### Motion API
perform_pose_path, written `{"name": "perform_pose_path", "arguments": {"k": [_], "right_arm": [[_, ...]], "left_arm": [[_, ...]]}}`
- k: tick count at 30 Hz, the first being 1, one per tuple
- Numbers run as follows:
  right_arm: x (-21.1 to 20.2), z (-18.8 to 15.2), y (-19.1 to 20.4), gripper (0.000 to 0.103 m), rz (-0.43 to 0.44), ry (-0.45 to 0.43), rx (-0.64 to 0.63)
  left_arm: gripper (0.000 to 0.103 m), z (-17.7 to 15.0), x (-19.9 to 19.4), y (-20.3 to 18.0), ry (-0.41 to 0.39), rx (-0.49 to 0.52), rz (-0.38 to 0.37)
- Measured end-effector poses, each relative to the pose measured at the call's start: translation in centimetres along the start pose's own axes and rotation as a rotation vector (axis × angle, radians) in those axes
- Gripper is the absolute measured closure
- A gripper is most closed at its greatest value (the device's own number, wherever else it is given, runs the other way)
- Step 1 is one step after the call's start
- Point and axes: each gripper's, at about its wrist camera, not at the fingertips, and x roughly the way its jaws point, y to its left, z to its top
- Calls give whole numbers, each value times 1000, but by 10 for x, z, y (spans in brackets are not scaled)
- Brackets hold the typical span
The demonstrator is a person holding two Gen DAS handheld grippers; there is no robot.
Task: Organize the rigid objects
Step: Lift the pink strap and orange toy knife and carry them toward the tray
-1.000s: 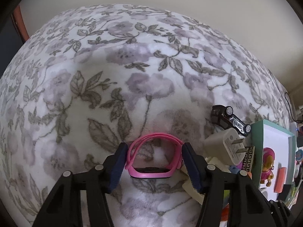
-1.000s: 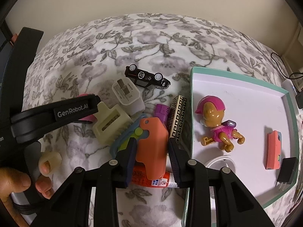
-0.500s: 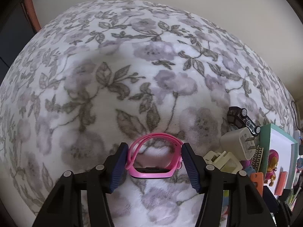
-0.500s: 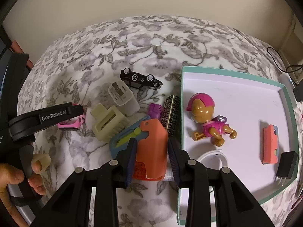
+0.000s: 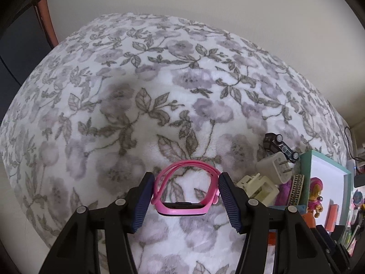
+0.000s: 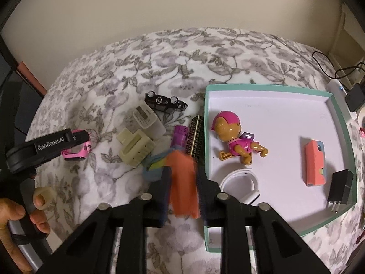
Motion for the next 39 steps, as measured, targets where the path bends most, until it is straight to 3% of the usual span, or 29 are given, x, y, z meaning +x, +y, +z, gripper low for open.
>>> {"name": "perform_pose_path", "arguments": {"k": [14,24,27,29,39], "right_arm": [[8,-14,-6,86,15,57,-3],[19,-18,-10,86,35,79,21],[22,-16,-11,80,36,78,35],[26,-16,-10,64,44,85,43],[47,-15,11,64,-40,104,-55]], "left_arm": [[42,-13,-11,-15,-6,59,23],[42,-28,13,-9,77,57,47],[42,-28,15,-9,82,50,42],[42,-27,15,-9,82,50,39],[42,-27,22,-6,97,45,41]]}}
